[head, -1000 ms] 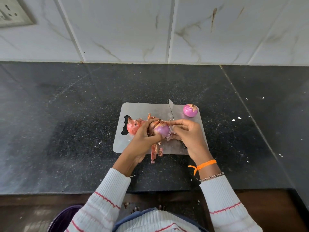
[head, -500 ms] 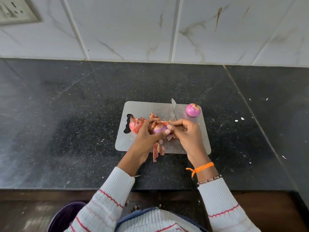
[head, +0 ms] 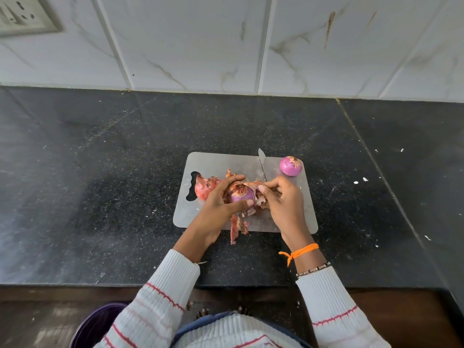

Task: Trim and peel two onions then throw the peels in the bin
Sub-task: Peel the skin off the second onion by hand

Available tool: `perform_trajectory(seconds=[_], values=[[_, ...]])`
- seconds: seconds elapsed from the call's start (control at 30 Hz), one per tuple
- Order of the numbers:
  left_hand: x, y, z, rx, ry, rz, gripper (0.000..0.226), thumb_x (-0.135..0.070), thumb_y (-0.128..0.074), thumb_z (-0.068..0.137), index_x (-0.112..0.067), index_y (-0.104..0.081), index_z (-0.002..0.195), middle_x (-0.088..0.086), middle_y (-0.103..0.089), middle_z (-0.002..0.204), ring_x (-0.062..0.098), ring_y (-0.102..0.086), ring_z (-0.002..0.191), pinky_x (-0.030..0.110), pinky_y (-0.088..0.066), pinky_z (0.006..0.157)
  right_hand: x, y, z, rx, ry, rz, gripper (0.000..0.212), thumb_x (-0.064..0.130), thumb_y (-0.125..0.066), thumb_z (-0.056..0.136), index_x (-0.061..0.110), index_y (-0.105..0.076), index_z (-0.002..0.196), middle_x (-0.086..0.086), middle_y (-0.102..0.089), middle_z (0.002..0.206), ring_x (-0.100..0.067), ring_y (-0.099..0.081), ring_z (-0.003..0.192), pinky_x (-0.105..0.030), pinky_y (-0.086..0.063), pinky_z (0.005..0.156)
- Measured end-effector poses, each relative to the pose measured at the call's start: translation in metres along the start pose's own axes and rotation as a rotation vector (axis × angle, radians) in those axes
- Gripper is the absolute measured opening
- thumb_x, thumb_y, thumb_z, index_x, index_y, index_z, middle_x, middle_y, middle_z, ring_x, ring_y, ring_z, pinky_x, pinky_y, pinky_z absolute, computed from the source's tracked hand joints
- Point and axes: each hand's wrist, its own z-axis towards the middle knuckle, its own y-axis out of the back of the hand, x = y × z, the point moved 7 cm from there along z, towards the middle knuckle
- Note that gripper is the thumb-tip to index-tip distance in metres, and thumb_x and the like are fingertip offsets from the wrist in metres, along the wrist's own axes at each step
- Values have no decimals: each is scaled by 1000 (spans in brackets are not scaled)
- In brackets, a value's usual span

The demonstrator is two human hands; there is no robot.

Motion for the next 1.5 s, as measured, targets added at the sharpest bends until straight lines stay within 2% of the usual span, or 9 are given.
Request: perform_trajectory(seconds=[0.13,0.33,0.5,0.67,0.83,1.03,1.3,1.4,1.5], values=[[-4,-2,-1,71,-8,24,55,11,-66,75,-20,-56,119,1,-58,108,7,-65,88,23,-53,81,-11,0,3,-30,-70,23,9,16,-59,90,10,-58,84,-7,-67,84,-19,-65,81,-41,-56,72],[-6,-5,-4,160,-24,53,60,11,-65,75,-21,-53,125,2,-58,115,13,-63,99,23,-51,85,-12,2,6,-78,-73,-64,10,13,-54,92,8,-54,84,2,-58,79,-9,-55,74,-15,-41,58],[-11,-11,-9,223,-56,19,67,12,-63,74,-18,-47,131,1,-58,114,12,-63,95,20,-51,80,-31,18,14,-153,-152,-29,11,10,-58,89,2,-56,83,1,-57,72,-21,-63,72,-23,-51,53],[-13,-2,-2,37,-105,136,64,4,-76,66,-25,-55,119,4,-61,111,12,-64,95,27,-53,85,-20,9,9,-59,-122,21,18,15,-73,77,11,-56,71,-9,-65,67,-25,-65,65,-46,-56,60],[-13,3,0,-43,-129,179,67,1,-82,59,-20,-53,116,5,-63,109,16,-64,97,33,-54,88,-17,-1,5,35,-192,213,8,19,-65,86,22,-65,79,-5,-71,83,-22,-69,82,-45,-58,74],[-16,5,-1,-47,-174,244,68,5,-81,60,-15,-51,117,1,-62,106,11,-65,95,26,-54,83,0,-18,-8,283,-274,370,19,24,-70,81,16,-64,97,-1,-70,88,-11,-69,79,-27,-58,62],[-13,6,-1,-8,-165,247,66,11,-77,62,-15,-52,117,0,-63,103,11,-65,93,22,-53,79,0,-15,-8,247,-259,391,17,10,-68,82,26,-66,84,-7,-71,86,-15,-69,75,-27,-58,62],[-11,6,0,8,-175,305,67,8,-80,61,-16,-52,116,6,-62,108,18,-64,99,28,-54,84,1,-13,-7,199,-218,289,23,9,-69,80,30,-65,72,3,-70,76,-14,-68,75,-31,-59,66],[-10,5,0,17,-183,387,67,3,-82,60,-22,-52,115,4,-62,109,19,-63,102,39,-52,91,-3,-12,-5,194,-207,214,18,8,-68,76,26,-67,80,-1,-70,82,-19,-68,83,-38,-59,71]])
